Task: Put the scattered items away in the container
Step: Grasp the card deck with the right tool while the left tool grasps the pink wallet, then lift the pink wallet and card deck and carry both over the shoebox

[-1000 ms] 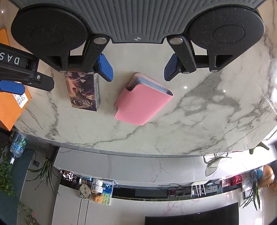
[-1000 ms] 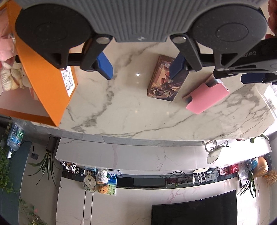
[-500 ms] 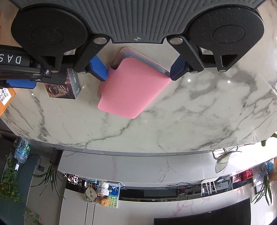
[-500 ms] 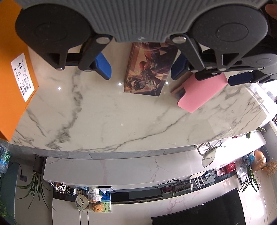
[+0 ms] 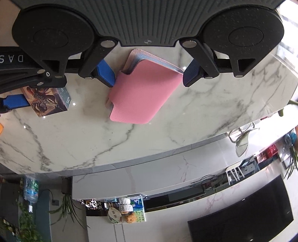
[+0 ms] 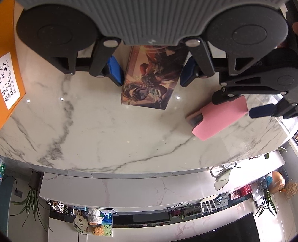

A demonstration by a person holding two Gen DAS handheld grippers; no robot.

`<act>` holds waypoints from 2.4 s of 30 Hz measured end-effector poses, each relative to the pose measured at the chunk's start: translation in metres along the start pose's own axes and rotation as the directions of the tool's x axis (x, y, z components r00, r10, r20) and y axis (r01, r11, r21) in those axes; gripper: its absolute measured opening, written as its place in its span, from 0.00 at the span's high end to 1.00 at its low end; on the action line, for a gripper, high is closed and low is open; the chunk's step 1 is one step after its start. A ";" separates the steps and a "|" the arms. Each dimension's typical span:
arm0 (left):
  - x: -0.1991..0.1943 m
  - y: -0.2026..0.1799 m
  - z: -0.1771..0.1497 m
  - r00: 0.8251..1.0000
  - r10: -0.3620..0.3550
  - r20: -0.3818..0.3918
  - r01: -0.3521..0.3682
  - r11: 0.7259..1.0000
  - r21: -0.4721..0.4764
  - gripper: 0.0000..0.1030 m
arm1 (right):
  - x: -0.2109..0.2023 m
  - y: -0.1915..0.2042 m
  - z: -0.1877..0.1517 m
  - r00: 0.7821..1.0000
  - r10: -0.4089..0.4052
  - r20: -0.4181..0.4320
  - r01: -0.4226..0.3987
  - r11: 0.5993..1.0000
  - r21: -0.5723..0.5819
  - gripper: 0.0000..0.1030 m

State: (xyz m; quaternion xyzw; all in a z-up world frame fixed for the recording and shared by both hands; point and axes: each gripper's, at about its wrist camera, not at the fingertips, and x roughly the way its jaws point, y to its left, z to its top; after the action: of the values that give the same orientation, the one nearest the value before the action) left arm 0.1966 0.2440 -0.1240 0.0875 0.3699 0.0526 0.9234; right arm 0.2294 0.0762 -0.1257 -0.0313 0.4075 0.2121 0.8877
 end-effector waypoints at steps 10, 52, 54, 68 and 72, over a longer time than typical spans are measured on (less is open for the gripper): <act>0.039 0.006 0.026 0.984 -0.134 -0.115 0.148 0.981 0.124 0.06 | 0.004 0.001 0.007 0.999 -0.006 -0.038 0.006 1.000 -0.018 0.34; -0.166 -0.118 -0.068 0.997 -0.029 -0.078 0.016 0.988 -0.156 0.60 | -0.156 -0.055 -0.123 0.991 -0.108 -0.076 0.099 0.989 -0.113 0.38; -0.170 -0.121 -0.069 0.996 -0.040 -0.085 0.025 0.986 -0.163 0.60 | -0.166 -0.057 -0.128 0.992 -0.108 -0.062 0.101 0.990 -0.103 0.38; -0.173 -0.107 -0.086 0.993 -0.027 -0.113 -0.001 0.971 -0.238 0.12 | -0.185 -0.070 -0.138 0.997 -0.067 -0.038 0.066 0.998 -0.017 0.38; -0.164 -0.103 -0.090 0.992 -0.019 -0.129 -0.013 0.970 -0.244 0.12 | -0.180 -0.067 -0.140 0.998 -0.047 -0.039 0.046 0.999 -0.028 0.38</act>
State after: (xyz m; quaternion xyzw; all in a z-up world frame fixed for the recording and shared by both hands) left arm 0.0195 0.1275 -0.0981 -0.0309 0.4202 0.1017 0.9012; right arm 0.0529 -0.0793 -0.0938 -0.0570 0.4212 0.1964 0.8836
